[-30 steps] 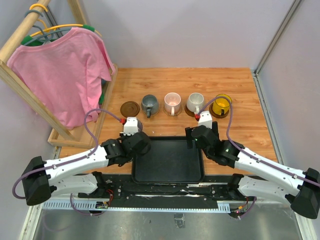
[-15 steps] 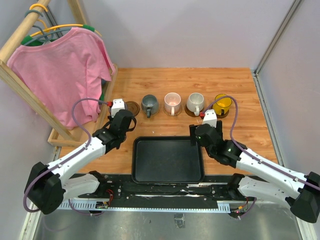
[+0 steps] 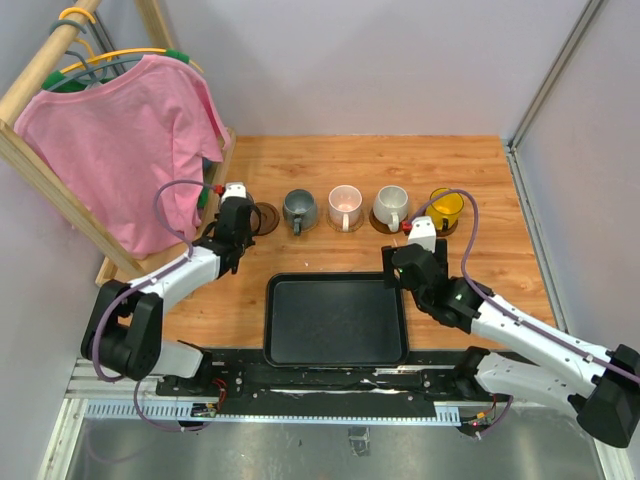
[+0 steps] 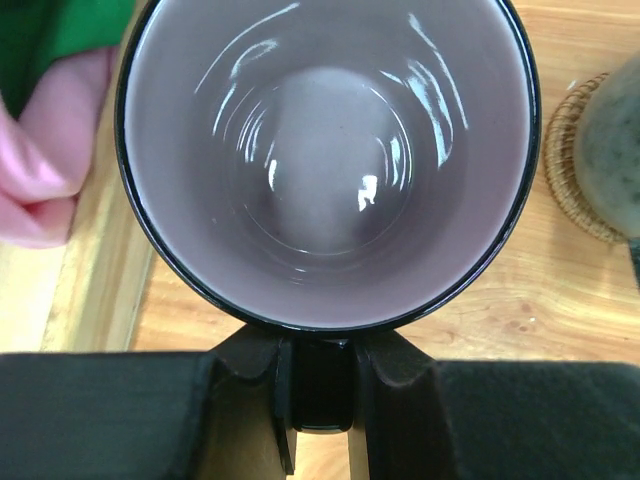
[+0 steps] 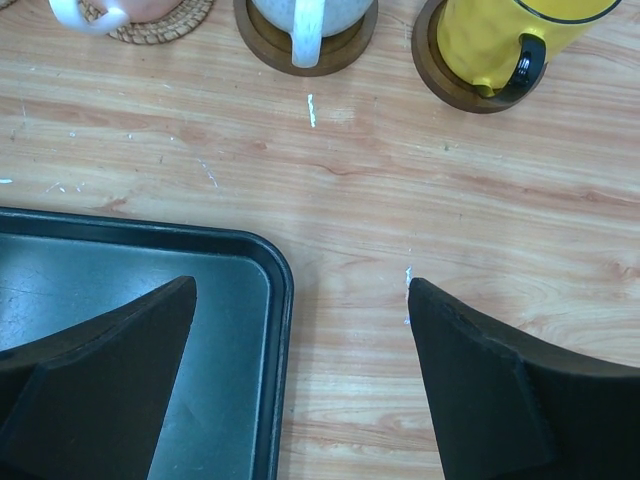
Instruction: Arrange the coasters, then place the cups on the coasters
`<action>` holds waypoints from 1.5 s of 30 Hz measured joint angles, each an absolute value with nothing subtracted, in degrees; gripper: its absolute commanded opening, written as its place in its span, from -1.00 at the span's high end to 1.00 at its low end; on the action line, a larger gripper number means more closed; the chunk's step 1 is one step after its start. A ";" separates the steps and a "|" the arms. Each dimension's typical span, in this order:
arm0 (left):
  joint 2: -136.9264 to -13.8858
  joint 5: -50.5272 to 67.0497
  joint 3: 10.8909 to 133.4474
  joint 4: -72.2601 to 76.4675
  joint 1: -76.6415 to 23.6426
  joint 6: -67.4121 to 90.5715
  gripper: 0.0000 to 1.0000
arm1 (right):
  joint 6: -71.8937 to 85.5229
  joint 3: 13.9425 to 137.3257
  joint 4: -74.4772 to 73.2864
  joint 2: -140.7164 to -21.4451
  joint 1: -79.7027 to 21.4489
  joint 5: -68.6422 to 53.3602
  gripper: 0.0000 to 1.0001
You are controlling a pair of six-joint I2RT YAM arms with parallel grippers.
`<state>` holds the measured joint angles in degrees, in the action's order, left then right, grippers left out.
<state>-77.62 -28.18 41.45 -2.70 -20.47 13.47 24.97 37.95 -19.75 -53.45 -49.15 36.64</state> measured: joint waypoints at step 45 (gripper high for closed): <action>-93.10 -12.73 50.68 0.71 -15.81 16.99 0.99 | 25.52 37.98 -19.33 -59.29 -48.31 34.50 -0.76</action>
<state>-93.10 -12.73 50.68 0.71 -15.81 16.99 25.52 37.98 -19.33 -59.29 -48.31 34.50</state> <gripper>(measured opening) 0.225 0.880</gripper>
